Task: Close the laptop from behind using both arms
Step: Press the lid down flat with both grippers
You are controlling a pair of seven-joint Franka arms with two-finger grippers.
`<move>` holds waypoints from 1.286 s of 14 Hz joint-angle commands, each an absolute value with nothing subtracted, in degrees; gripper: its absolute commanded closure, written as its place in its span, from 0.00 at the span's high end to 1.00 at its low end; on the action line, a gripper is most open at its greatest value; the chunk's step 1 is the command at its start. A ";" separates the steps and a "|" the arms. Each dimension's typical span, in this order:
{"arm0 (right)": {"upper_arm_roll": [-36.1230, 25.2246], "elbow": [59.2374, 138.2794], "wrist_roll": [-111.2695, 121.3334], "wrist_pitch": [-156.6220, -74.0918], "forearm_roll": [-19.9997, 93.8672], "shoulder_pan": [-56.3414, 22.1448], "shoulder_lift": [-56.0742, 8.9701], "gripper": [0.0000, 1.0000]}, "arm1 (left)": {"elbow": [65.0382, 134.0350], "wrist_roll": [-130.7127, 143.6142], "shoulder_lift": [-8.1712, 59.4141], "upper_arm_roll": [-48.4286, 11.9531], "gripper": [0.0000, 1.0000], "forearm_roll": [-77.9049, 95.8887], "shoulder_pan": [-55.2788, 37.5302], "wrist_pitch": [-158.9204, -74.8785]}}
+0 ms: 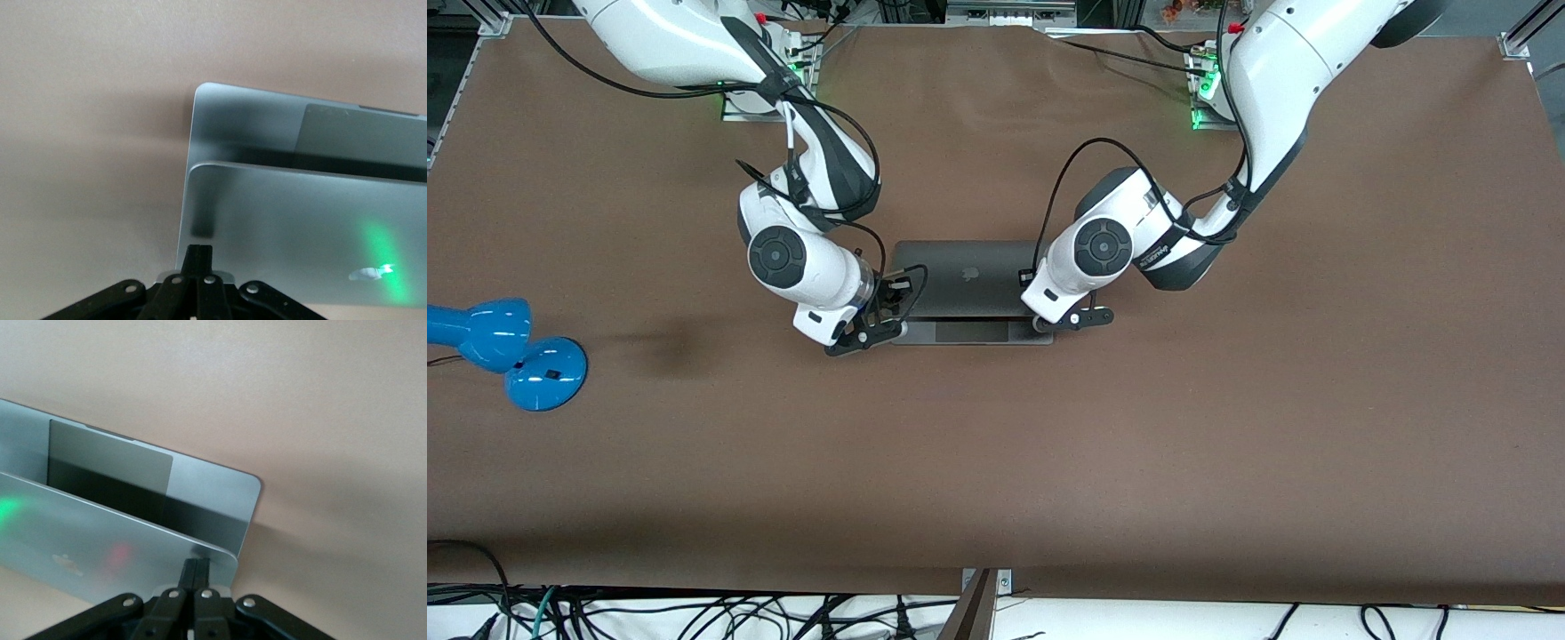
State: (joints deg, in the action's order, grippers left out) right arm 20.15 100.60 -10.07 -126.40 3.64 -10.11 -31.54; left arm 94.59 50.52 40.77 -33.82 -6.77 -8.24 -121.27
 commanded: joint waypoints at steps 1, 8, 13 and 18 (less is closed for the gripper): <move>19.95 100.81 -8.96 -128.58 2.64 -10.02 -32.25 0.00 | 90.97 51.86 43.24 -32.34 0.00 -8.88 -10.63 -120.67; 19.25 100.72 -6.51 -132.18 1.93 -10.11 -34.54 0.00 | 88.95 51.86 45.35 -28.92 0.00 -8.88 -13.35 -121.20; 18.90 100.64 -5.89 -135.86 1.93 -10.11 -36.90 0.00 | 86.67 51.86 47.54 -27.87 0.00 -8.88 -14.15 -121.20; 18.63 100.63 -4.04 -138.69 1.93 -10.02 -38.94 0.00 | 86.31 51.86 48.60 -25.84 0.00 -8.88 -16.00 -122.87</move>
State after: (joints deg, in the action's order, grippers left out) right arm 18.56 100.64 -4.85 -138.13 2.67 -10.12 -39.02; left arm 88.61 50.57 47.07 -26.54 -6.77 -14.72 -122.74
